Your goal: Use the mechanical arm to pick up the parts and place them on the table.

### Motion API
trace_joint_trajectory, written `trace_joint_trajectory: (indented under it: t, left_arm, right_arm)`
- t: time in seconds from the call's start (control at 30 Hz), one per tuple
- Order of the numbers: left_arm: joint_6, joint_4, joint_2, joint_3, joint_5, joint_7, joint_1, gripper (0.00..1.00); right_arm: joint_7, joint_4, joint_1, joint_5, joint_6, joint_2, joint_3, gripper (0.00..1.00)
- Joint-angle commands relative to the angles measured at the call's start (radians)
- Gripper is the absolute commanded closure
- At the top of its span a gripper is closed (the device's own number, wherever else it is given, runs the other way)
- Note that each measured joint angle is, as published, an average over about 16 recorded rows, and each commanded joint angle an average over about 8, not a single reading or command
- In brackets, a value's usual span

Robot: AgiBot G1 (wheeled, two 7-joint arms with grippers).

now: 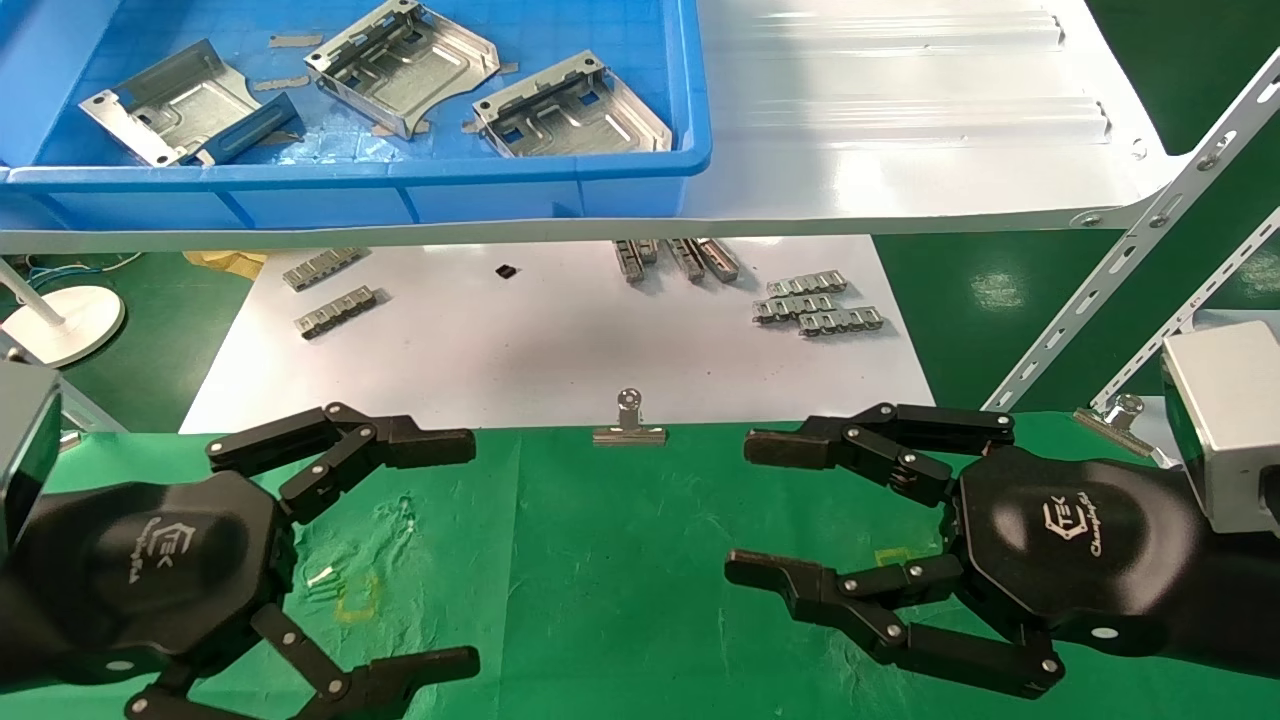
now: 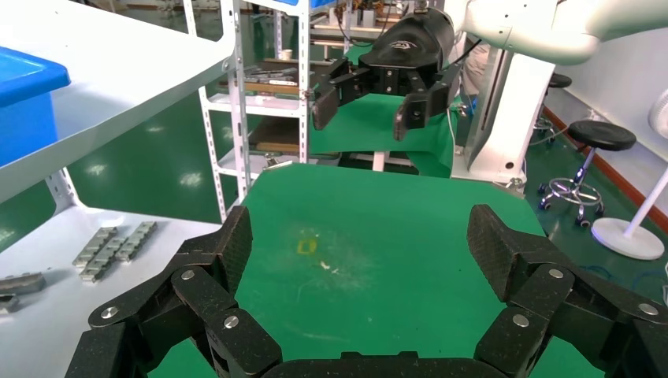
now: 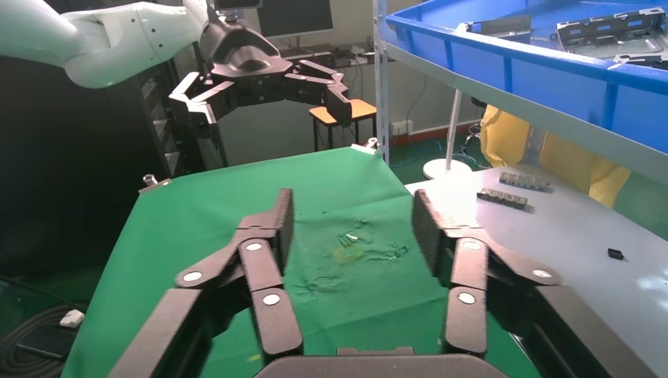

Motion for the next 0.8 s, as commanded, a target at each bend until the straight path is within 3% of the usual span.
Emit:
trace_joint_trajectory:
  t: [0.03, 0.8]
  left_arm:
    - [0.0, 0.0, 0.0, 0.0, 0.0, 0.0, 0.0, 0.0]
    - [0.011, -0.01, 0.0, -0.006, -0.01, -0.001, -0.024, 0.0]
  right_arm:
    - [0.0, 0.0, 0.0, 0.0, 0.0, 0.0, 0.0, 1.0]
    - [0.0, 0.0, 0.0, 0.0, 0.0, 0.0, 0.0, 1.0]
